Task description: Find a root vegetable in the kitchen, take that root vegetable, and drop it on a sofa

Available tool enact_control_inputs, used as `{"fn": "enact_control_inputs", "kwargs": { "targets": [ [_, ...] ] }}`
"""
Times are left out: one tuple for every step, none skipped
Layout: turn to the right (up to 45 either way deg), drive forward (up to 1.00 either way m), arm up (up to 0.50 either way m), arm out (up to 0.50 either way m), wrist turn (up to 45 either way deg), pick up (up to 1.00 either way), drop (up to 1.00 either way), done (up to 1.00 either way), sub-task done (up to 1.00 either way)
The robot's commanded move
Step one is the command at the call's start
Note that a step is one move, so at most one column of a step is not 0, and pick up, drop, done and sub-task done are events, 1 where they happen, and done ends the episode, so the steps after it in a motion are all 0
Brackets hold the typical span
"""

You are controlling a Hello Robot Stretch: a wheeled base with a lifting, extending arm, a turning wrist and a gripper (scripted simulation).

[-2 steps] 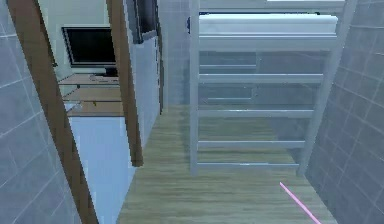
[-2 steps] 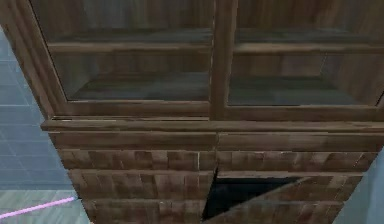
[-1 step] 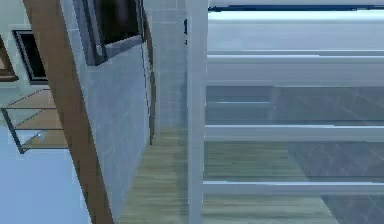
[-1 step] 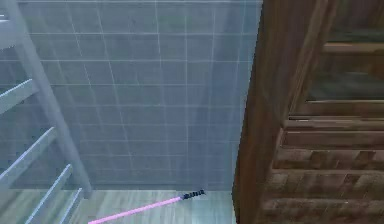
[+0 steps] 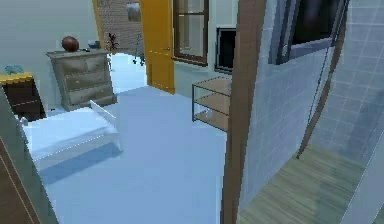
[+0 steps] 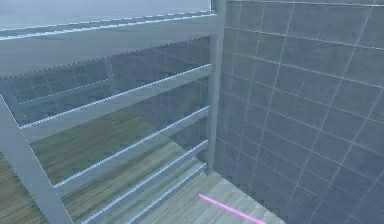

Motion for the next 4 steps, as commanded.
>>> {"fn": "enact_control_inputs", "kwargs": {
  "targets": [
    [-9.0,0.0,0.0,0.0,0.0,0.0,0.0,0.0,0.0],
    [0.0,0.5,0.0,0.0,0.0,0.0,0.0,0.0,0.0],
    [15.0,0.0,0.0,0.0,0.0,0.0,0.0,0.0,0.0],
    [3.0,0.0,0.0,0.0,0.0,0.0,0.0,0.0,0.0]
  ]
}}
